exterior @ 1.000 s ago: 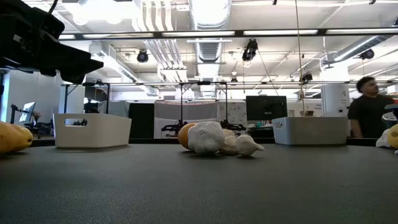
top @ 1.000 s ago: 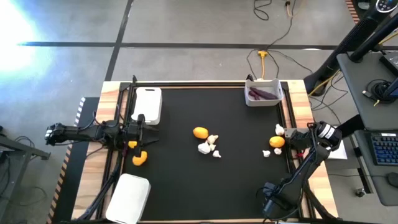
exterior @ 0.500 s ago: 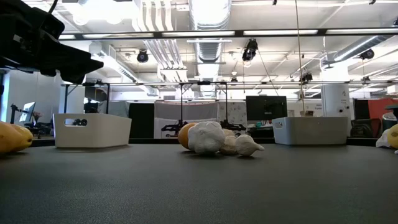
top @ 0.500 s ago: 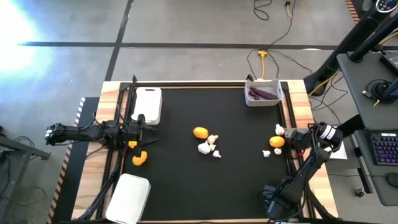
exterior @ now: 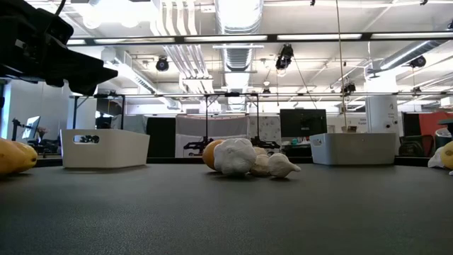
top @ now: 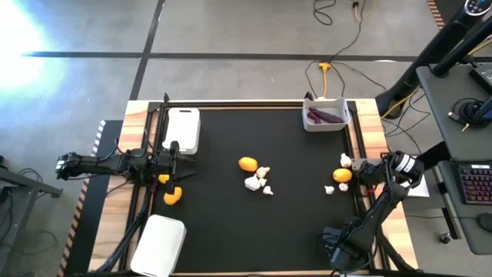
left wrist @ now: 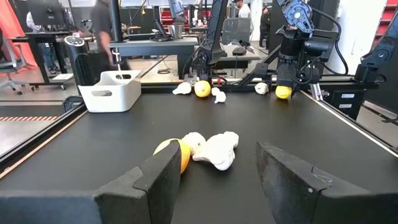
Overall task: Sort produce into baskets
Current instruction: Move the lemon to the center of the table
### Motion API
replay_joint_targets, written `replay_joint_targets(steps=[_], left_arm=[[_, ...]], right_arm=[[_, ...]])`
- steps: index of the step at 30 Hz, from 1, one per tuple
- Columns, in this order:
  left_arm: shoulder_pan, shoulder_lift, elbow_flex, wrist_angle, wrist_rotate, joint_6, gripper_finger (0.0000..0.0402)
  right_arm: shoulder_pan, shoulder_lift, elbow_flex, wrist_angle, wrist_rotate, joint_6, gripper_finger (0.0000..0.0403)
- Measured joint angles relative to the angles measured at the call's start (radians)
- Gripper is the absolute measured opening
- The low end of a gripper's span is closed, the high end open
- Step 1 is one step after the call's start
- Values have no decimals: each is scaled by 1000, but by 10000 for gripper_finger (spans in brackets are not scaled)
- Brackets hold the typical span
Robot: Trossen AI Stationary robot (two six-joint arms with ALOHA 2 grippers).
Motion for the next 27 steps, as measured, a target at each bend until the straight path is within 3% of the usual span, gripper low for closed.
replay_joint_targets(steps=[8,17,21,24,27], left_arm=[[0,0,0,0,0,0,190],[0,0,0,0,0,0,190],[0,0,0,0,0,0,190],[0,0,0,0,0,0,190],[0,0,0,0,0,0,190]], right_arm=[[0,-2,-3,4,44,-30,314],[-24,-3,2,-8,74,-62,204],[-97,-9,47,-103,113,-140,190],[-175,-13,121,-175,184,-236,196],[-254,-13,194,-173,389,-364,212]])
